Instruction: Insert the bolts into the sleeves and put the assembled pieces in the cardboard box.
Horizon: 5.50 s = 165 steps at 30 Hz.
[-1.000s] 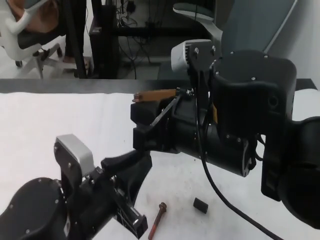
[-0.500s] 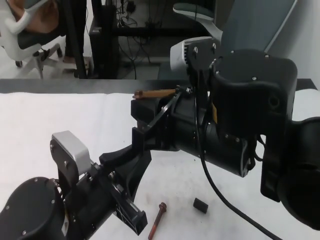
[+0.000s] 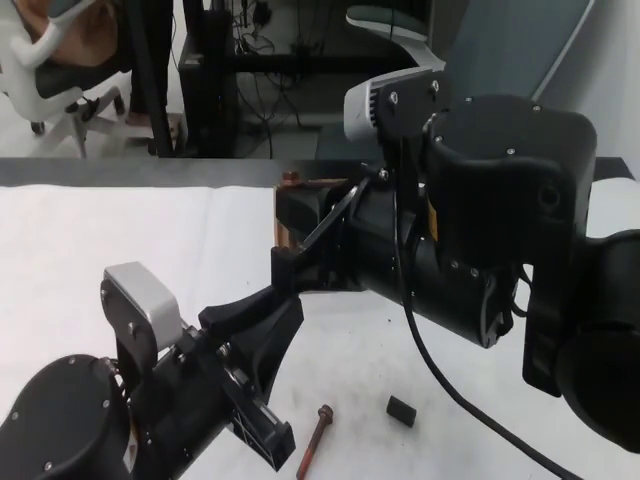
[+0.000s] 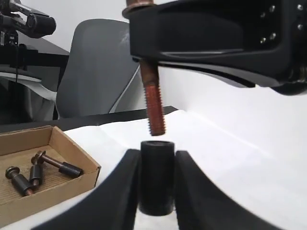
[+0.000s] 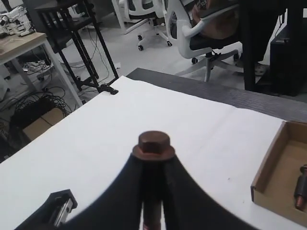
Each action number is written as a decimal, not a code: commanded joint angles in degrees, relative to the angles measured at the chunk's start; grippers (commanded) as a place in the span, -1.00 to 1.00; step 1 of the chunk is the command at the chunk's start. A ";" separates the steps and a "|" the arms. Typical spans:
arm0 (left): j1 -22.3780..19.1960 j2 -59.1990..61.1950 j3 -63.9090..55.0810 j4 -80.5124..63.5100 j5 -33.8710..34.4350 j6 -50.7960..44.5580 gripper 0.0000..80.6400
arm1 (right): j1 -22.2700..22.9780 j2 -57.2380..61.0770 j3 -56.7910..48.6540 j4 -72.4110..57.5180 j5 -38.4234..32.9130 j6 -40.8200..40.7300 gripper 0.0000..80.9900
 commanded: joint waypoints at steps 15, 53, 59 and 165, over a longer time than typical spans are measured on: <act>-0.21 0.07 -0.32 -1.56 -1.93 -3.13 -0.95 | 0.01 -0.29 -0.36 -0.01 -0.25 2.86 -0.99; 1.34 0.07 -0.88 -5.33 -2.15 -4.78 -0.95 | 0.00 1.28 -0.23 6.70 -13.39 3.80 0.28; 7.80 0.17 -4.64 2.27 0.53 -4.82 -0.95 | -0.77 -1.20 -0.38 15.69 -12.92 3.39 0.73; -5.56 37.93 -58.25 100.51 -1.55 11.29 0.18 | -19.86 -6.30 -0.93 43.86 -6.05 -14.53 -0.99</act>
